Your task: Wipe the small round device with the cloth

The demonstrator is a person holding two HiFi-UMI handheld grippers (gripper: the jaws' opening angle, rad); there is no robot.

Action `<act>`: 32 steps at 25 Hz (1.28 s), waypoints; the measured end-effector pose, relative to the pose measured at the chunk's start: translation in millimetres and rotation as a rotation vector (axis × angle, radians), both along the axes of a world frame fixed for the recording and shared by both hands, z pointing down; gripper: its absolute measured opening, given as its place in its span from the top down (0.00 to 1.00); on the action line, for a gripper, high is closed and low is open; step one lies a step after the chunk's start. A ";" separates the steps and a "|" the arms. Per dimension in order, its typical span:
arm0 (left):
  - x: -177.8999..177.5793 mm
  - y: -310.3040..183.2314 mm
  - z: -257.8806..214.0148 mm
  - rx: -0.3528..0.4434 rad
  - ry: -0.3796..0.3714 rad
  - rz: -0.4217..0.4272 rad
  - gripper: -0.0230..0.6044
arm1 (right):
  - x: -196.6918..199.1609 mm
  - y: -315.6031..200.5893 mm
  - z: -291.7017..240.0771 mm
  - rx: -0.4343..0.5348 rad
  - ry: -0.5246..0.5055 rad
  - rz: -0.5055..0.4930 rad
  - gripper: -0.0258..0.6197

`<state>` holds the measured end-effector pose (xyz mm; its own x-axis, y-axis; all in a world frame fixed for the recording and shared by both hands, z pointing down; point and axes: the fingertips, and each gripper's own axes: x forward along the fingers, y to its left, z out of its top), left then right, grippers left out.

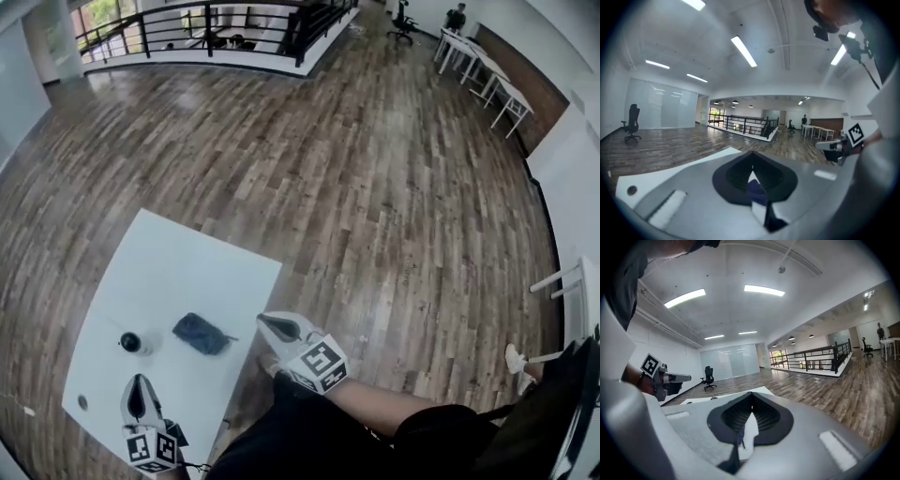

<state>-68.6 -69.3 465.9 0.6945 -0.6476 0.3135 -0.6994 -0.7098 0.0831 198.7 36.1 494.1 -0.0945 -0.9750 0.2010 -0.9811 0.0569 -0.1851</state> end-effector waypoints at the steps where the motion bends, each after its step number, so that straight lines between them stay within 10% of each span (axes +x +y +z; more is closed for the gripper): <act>1: 11.3 -10.2 1.8 0.009 0.008 0.007 0.95 | 7.0 -8.7 2.0 0.004 0.012 -0.003 0.96; 11: 31.1 -57.0 -6.3 0.048 0.032 -0.103 0.95 | 15.1 -71.6 24.1 -0.016 0.021 -0.183 0.96; 32: -70.5 -24.6 -27.9 0.058 -0.040 -0.319 0.95 | -76.3 -109.2 75.1 -0.103 0.014 -0.457 0.96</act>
